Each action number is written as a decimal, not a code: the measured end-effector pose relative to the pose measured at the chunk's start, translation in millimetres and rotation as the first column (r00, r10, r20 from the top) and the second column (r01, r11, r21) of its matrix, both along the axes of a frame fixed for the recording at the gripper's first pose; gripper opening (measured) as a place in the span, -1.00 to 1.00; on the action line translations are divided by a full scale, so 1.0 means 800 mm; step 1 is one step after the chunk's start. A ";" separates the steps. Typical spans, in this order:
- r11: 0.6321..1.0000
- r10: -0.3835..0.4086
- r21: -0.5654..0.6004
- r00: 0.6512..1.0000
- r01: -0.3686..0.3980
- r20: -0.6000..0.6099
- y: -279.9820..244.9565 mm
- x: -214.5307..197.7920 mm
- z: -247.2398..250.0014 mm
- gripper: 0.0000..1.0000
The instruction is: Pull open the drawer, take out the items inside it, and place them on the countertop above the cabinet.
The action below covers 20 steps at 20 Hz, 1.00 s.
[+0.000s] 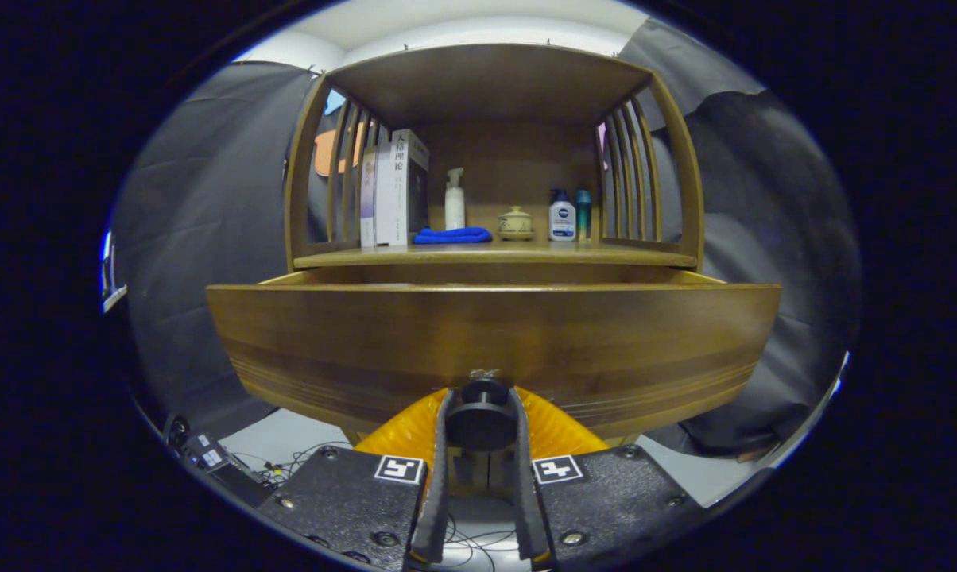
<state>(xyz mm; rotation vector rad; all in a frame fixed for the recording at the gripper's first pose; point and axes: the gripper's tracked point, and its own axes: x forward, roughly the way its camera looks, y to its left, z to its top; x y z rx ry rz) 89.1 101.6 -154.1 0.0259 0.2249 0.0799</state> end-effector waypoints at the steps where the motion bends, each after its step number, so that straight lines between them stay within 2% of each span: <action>1: 1.000 0.002 0.001 1.000 -0.002 -0.003 0.001 -0.005 -0.001 -0.26; 8: 1.000 0.011 0.002 1.000 -0.010 -0.020 0.004 -0.036 -0.010 -0.27; 14: 1.000 0.013 -0.008 1.000 -0.013 -0.006 0.004 -0.037 -0.011 -0.27; 16: 1.000 -0.002 0.000 1.000 0.002 -0.008 -0.005 -0.041 -0.010 -0.12; 17: 1.000 -0.012 -0.002 1.000 0.012 0.003 -0.011 -0.045 -0.005 0.01; 20: 0.999 -0.032 -0.010 0.998 0.032 0.059 -0.032 -0.060 0.021 0.61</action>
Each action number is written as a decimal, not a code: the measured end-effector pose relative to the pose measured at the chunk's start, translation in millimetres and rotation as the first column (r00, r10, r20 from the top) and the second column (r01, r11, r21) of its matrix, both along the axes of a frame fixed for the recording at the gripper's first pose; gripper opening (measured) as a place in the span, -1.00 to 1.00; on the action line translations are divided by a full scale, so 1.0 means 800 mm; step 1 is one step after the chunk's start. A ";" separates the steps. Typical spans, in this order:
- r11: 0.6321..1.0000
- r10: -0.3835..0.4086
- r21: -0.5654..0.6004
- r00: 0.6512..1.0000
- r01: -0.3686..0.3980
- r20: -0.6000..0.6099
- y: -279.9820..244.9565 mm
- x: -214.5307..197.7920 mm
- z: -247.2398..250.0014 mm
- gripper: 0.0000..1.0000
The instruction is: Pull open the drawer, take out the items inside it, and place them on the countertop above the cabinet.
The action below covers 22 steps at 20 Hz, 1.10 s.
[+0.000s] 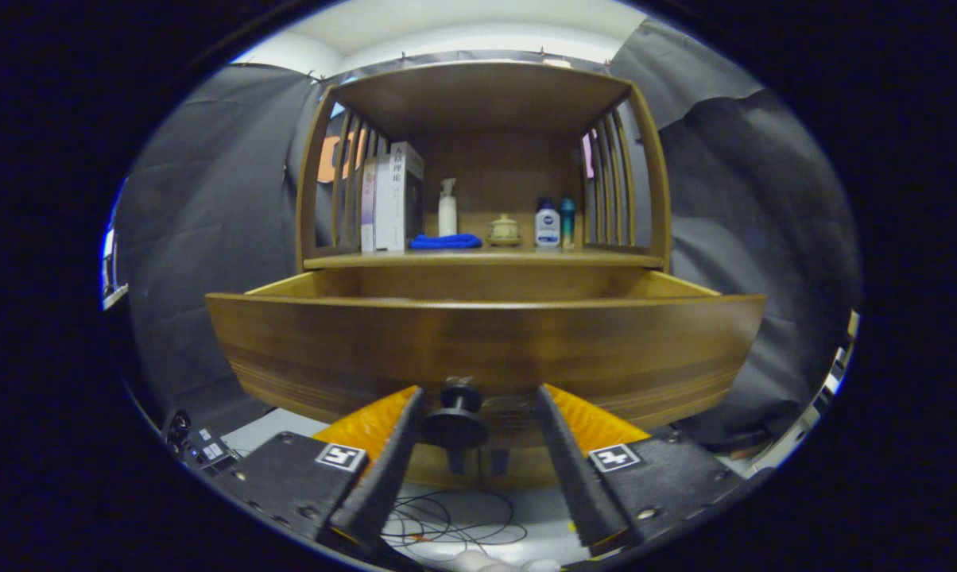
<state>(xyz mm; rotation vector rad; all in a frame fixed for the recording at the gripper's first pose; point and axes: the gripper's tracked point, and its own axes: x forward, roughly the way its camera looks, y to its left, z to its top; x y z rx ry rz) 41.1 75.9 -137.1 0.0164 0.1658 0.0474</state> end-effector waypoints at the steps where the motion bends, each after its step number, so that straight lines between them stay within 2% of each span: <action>1: 1.000 -0.001 0.001 1.000 0.001 0.017 -0.005 -0.009 0.014 0.81; 2: 1.000 -0.006 0.001 0.999 0.006 0.036 -0.013 -0.012 0.028 1.00; 8: 0.999 0.001 0.031 0.987 -0.006 0.158 -0.044 -0.011 0.149 1.00; 10: 1.000 -0.016 0.016 0.983 0.013 0.181 -0.052 0.007 0.188 1.00; 13: 1.000 0.019 0.016 0.989 -0.021 0.146 -0.037 0.045 0.227 1.00; 16: 0.995 0.081 0.066 0.997 -0.080 -0.012 -0.014 0.088 0.226 1.00; 18: 0.992 0.106 0.087 0.987 -0.096 -0.123 -0.003 0.115 0.214 1.00; 19: 0.993 0.100 0.085 0.977 -0.085 -0.186 -0.001 0.128 0.202 1.00; 22: 0.993 0.106 0.091 0.913 -0.076 -0.395 0.019 0.152 0.153 0.98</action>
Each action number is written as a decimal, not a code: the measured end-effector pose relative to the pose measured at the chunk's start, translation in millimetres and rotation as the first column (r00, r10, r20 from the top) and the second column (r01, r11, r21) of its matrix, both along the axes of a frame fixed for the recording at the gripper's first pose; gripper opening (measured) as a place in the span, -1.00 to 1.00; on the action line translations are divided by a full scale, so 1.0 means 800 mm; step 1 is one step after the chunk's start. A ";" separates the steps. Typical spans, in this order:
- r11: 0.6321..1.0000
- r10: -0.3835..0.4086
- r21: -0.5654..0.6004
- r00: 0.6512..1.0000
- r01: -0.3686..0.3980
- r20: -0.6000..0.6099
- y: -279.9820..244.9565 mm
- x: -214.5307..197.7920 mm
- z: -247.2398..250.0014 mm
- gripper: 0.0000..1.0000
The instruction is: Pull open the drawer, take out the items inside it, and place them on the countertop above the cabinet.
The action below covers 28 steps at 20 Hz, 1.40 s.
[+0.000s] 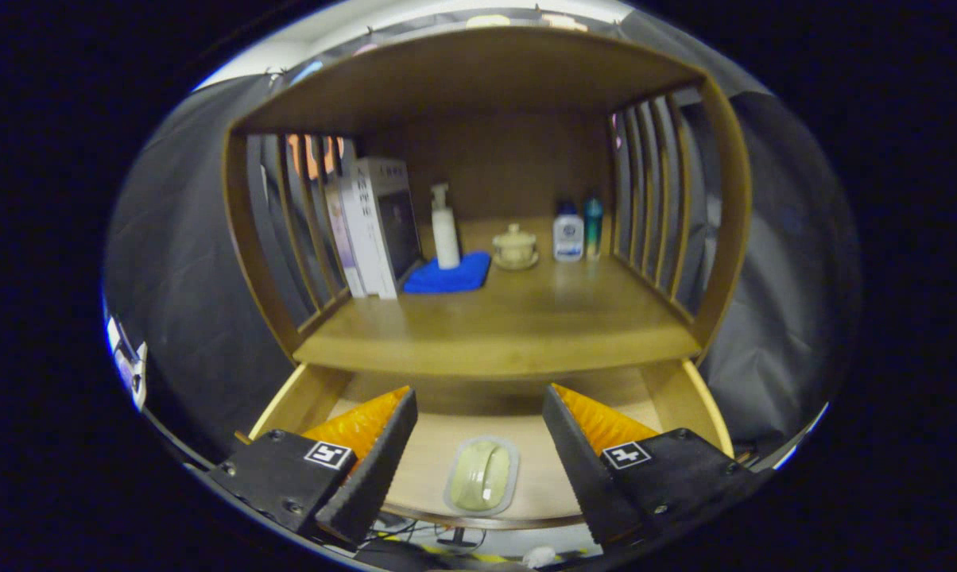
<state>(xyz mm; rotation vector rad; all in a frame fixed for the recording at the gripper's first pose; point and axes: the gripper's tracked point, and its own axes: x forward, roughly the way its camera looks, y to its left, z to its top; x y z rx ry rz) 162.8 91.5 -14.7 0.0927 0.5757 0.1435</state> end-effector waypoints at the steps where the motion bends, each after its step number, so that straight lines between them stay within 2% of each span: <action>1: 1.000 0.013 0.002 0.997 -0.013 -0.070 0.005 0.005 -0.013 0.95; 4: 1.000 0.012 -0.002 0.974 -0.013 -0.225 0.010 0.014 -0.048 0.92; 8: 0.998 0.012 -0.050 0.934 -0.032 -0.358 0.020 0.020 -0.093 0.86; 11: 0.996 -0.004 -0.083 0.891 -0.038 -0.455 0.023 0.012 -0.122 0.63; 14: 0.993 -0.033 -0.117 0.856 -0.032 -0.516 0.020 0.004 -0.141 0.49; 16: 0.987 -0.075 -0.160 0.839 -0.014 -0.539 0.011 0.004 -0.150 0.31; 19: 0.989 -0.092 -0.149 0.821 0.008 -0.564 0.009 0.004 -0.163 -0.07; 24: 0.991 -0.059 -0.136 0.833 -0.019 -0.550 0.011 0.005 -0.164 -0.54; 28: 0.995 -0.047 -0.103 0.842 -0.011 -0.538 0.010 0.008 -0.151 -0.61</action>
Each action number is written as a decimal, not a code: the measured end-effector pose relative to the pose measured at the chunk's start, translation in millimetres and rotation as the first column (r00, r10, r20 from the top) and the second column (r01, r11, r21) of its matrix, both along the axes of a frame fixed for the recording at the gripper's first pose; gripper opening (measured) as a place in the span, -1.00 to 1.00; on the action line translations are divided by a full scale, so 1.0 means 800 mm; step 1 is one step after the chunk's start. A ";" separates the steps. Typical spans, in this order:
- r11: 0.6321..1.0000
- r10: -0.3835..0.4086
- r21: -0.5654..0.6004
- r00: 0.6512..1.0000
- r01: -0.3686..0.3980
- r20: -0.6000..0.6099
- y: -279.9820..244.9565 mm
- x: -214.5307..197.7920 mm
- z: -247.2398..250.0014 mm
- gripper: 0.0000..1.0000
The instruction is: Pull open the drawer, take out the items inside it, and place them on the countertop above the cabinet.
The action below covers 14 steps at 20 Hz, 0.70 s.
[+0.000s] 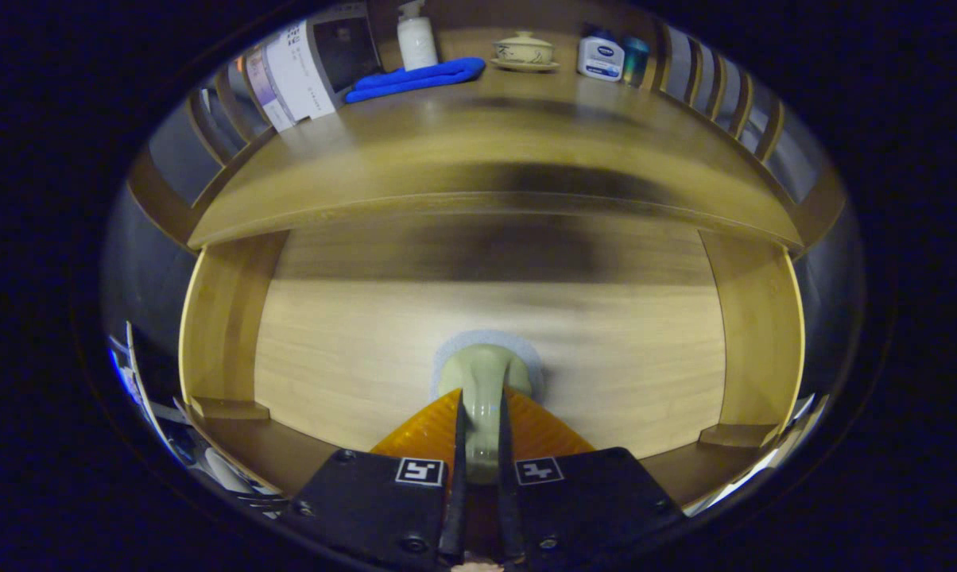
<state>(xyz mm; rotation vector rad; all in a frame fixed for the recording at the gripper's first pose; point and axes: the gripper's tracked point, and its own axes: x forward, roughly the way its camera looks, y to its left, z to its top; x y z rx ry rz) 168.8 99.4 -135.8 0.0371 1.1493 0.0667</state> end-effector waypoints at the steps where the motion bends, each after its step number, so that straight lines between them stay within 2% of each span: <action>1: 1.000 0.001 0.004 1.000 -0.001 0.011 0.000 -0.001 0.008 -0.61; 10: 0.999 0.030 0.016 0.988 -0.033 0.149 -0.005 -0.012 0.105 -0.62; 14: 0.999 0.015 0.026 0.976 -0.021 0.216 -0.014 0.008 0.155 -0.62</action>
